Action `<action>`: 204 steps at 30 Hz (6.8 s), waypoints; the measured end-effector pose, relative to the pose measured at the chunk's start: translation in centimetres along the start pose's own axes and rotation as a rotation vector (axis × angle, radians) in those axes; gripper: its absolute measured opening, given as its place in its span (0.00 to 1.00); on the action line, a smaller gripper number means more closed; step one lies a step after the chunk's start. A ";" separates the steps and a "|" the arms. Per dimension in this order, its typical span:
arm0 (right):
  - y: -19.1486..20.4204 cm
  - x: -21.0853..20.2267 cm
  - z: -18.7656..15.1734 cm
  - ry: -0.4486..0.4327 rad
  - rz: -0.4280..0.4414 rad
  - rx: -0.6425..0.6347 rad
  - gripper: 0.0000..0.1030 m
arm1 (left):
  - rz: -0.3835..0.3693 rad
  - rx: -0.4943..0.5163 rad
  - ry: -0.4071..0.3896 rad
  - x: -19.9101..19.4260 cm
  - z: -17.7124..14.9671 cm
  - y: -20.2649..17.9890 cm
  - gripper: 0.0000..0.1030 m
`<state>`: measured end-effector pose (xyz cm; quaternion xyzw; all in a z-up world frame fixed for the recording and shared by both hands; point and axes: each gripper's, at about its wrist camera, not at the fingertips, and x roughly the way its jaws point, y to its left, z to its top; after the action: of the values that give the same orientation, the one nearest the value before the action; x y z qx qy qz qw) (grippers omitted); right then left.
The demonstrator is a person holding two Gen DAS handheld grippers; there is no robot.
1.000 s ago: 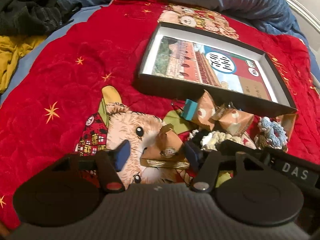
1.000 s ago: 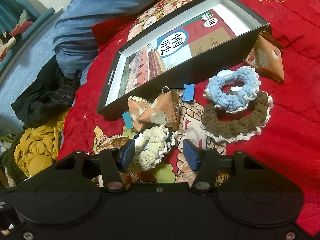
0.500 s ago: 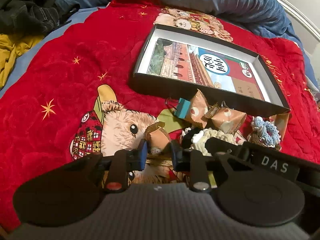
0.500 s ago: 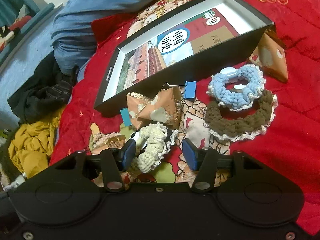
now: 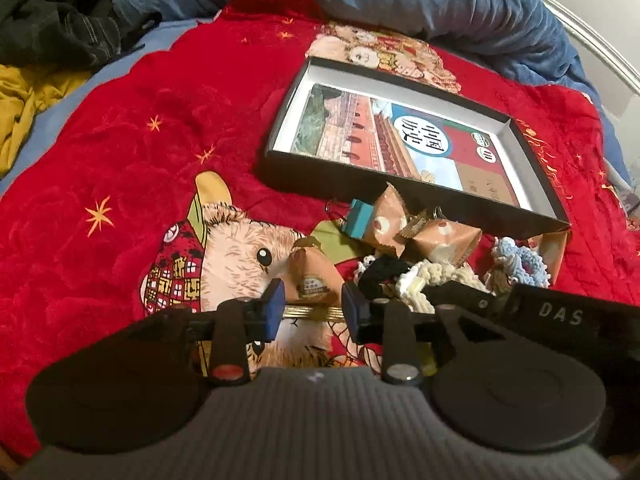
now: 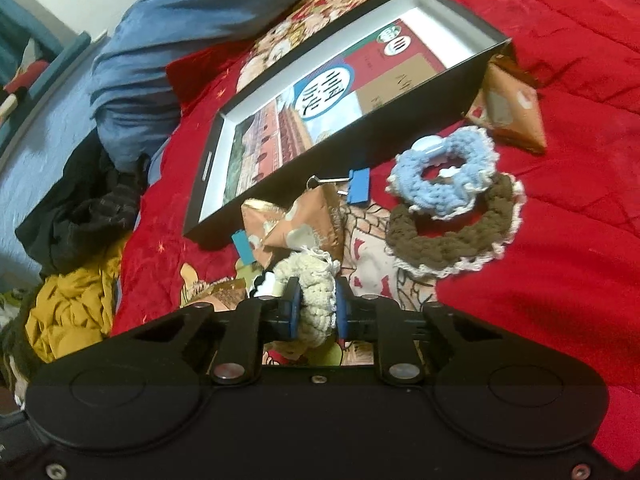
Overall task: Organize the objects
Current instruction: 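Lift the tan packet with the left gripper while the right gripper lifts the cream scrunchie, then carry the packet over the black box with the left gripper while the right gripper carries the scrunchie there, then open the left gripper to drop the packet in the box while the right gripper releases the scrunchie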
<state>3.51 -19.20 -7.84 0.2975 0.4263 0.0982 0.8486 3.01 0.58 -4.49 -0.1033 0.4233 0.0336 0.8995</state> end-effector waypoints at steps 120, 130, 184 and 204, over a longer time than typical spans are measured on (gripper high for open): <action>1.3 6.8 12.8 -0.090 0.281 -0.008 0.15 | -0.050 0.064 -0.235 5.6 11.0 -2.2 0.33; 1.0 7.5 13.0 -0.065 0.234 -0.014 0.15 | -0.026 0.100 -0.139 7.3 10.9 -2.3 0.33; 1.8 9.8 11.2 -0.053 0.133 -0.084 0.15 | 0.009 0.181 -0.127 8.8 10.2 -3.6 0.31; 2.5 10.1 11.3 -0.005 0.109 -0.117 0.21 | 0.009 0.145 -0.144 8.4 10.4 -3.2 0.59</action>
<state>18.75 -17.74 -7.90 0.2704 0.4011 0.1682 0.8589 16.66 -0.51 -3.96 -0.0334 0.3594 0.0140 0.9325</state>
